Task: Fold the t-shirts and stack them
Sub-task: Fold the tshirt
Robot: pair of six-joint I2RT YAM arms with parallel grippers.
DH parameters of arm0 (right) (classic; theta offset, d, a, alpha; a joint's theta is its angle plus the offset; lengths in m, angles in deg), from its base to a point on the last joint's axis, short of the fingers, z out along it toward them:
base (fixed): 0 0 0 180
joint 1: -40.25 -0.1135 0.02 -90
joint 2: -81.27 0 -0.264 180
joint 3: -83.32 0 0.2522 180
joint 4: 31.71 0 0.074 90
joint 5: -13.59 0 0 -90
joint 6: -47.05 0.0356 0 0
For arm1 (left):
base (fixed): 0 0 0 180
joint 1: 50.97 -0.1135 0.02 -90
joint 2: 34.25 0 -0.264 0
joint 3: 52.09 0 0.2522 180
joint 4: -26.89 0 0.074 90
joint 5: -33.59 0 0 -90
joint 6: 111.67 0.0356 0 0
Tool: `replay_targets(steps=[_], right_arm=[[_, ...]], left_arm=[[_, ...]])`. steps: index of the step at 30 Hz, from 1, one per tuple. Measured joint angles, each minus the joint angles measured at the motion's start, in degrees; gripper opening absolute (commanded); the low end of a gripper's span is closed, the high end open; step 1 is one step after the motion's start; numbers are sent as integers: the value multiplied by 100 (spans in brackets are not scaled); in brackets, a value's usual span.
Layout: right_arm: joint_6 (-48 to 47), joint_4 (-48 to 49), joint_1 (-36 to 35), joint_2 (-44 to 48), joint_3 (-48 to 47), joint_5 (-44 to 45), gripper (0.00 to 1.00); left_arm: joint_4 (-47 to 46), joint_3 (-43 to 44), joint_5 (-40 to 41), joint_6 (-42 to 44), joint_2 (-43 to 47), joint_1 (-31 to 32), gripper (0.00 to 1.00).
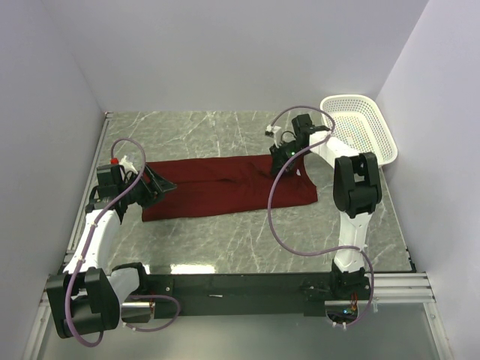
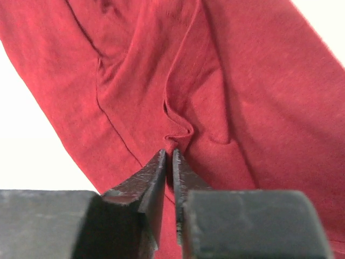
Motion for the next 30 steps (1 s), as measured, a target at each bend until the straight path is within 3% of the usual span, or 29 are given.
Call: replay_targets(steps=[7,13,17,20,30], right_arm=[[-254,-214,-33,39,208,55,37],[-590,-560,-76,127,208,13,41],[-780,-846,-96,181,208,-57,40],[-699,-966,-57,195,173,-216,28],[501,-450,-94,151,-35,103,22]], left_arm=[[0,0,0,0,0,0,75],[2,0,0,0,0,0,75],[2,0,0,0,0,0,75],[2,0,0,2,0,0,75],[2,0,0,2,13,0,74]])
